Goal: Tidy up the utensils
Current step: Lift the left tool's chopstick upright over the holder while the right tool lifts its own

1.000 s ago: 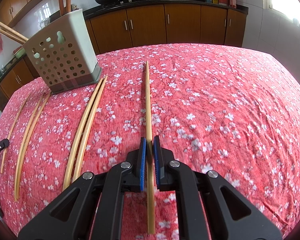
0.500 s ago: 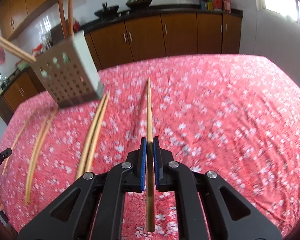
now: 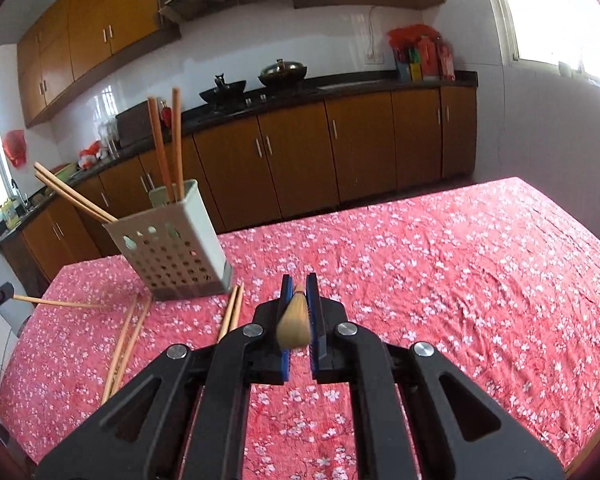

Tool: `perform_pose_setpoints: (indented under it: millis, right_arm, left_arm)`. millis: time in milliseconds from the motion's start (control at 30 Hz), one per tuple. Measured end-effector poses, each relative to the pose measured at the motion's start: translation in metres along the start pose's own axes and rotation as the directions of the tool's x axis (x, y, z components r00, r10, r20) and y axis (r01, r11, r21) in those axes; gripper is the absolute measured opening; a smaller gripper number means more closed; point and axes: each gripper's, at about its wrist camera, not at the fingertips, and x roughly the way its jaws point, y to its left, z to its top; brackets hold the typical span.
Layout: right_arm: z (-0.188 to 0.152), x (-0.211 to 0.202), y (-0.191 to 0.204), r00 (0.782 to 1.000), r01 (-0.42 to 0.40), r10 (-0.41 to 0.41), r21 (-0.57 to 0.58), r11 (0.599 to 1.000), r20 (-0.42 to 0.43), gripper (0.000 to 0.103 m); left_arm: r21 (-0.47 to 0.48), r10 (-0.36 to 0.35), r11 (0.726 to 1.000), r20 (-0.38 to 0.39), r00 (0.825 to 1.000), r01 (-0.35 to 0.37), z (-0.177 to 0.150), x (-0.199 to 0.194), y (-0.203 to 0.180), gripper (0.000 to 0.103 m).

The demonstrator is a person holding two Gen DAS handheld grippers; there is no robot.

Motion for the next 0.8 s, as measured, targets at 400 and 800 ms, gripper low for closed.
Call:
perform_pose_setpoints:
  millis: [400, 800]
  right_arm:
    - [0.034, -0.025, 0.017, 0.991, -0.075, 0.073, 0.01, 0.997, 0.115, 0.007]
    - [0.101, -0.062, 0.06, 0.926, -0.275, 0.276, -0.039, 0.961, 0.26, 0.007]
  left_arm:
    - [0.038, -0.12, 0.992, 0.059, 0.991, 0.117, 0.034, -0.028, -0.025, 0.007]
    - [0.111, -0.221, 0.974, 0.251, 0.943, 0.199, 0.096, -0.061, -0.094, 0.007]
